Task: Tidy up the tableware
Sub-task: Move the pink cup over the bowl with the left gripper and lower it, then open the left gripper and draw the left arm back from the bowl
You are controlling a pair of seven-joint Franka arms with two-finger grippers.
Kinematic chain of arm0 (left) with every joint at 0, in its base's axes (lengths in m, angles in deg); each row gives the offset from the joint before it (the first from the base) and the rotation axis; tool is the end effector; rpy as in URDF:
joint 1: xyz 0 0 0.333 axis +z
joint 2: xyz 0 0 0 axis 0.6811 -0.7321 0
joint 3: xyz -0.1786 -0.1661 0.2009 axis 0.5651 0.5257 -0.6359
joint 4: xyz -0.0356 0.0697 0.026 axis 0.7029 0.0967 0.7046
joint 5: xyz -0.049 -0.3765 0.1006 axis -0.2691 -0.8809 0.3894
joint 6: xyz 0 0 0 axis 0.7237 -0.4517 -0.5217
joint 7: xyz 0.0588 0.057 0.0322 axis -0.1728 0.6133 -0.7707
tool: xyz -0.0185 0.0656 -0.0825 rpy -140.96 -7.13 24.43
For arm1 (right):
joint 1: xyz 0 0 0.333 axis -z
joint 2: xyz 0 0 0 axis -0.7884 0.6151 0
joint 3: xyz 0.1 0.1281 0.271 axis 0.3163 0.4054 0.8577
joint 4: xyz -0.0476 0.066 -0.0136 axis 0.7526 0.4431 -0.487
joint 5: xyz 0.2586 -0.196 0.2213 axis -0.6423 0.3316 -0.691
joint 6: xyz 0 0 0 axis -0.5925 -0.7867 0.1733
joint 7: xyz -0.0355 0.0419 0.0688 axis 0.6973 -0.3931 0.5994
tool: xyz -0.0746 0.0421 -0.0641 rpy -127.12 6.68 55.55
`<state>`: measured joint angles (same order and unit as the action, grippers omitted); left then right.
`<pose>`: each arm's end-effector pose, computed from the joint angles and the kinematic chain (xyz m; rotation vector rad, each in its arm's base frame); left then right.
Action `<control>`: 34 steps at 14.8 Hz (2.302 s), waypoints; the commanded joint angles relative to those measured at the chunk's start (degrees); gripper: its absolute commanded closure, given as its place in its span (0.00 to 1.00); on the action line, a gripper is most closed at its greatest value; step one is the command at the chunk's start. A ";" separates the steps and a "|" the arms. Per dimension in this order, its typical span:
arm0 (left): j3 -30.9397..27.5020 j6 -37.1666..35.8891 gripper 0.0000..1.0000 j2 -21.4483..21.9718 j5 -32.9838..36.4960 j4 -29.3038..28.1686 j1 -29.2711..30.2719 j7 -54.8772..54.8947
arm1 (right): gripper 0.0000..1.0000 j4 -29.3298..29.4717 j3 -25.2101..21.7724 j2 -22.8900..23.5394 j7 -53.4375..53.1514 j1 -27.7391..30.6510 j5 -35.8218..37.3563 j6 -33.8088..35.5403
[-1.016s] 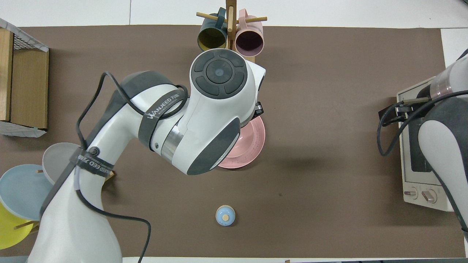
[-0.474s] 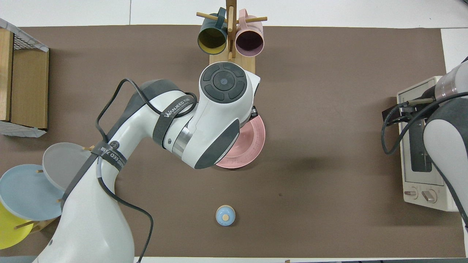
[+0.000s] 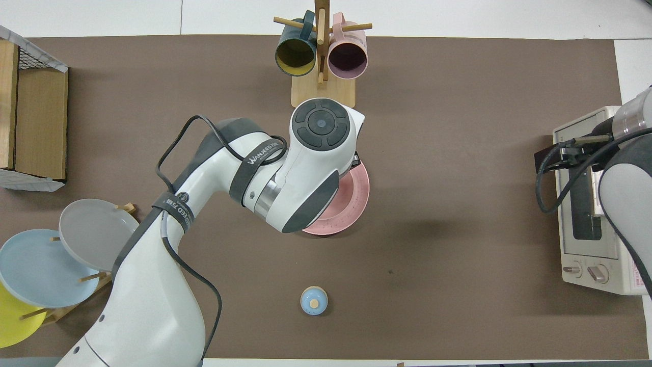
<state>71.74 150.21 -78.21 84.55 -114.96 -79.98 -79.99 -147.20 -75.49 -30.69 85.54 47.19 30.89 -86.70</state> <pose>0.5172 -0.4646 0.4004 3.0811 0.3766 -0.0420 0.5543 0.0020 0.5567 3.0958 0.0161 -0.1369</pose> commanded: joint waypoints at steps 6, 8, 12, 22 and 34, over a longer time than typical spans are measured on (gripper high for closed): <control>-0.64 3.61 1.00 0.54 2.84 -2.95 -1.27 -1.13 | 0.00 0.26 -1.34 -1.31 1.98 1.07 -1.88 0.25; -0.64 3.70 0.45 0.63 3.90 -3.04 -1.18 -0.86 | 0.00 0.26 -1.60 -1.31 2.07 1.33 -1.88 0.25; -0.64 3.00 0.00 0.71 3.90 -2.51 -1.01 -0.77 | 0.00 0.43 -1.69 -1.92 2.68 2.12 -1.88 0.34; -0.55 -11.66 0.00 13.79 3.02 -1.45 6.53 6.06 | 0.00 1.31 -1.69 -4.20 2.16 2.47 -1.88 3.77; -0.81 -26.55 0.00 31.99 0.12 -10.83 32.12 50.54 | 0.00 0.96 -1.51 -4.91 2.51 1.95 -1.70 4.38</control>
<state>70.28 121.53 -49.81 85.78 -119.10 -50.13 -33.28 -145.96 -77.11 -35.12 86.35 48.64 30.70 -82.80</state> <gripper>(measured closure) 0.000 0.000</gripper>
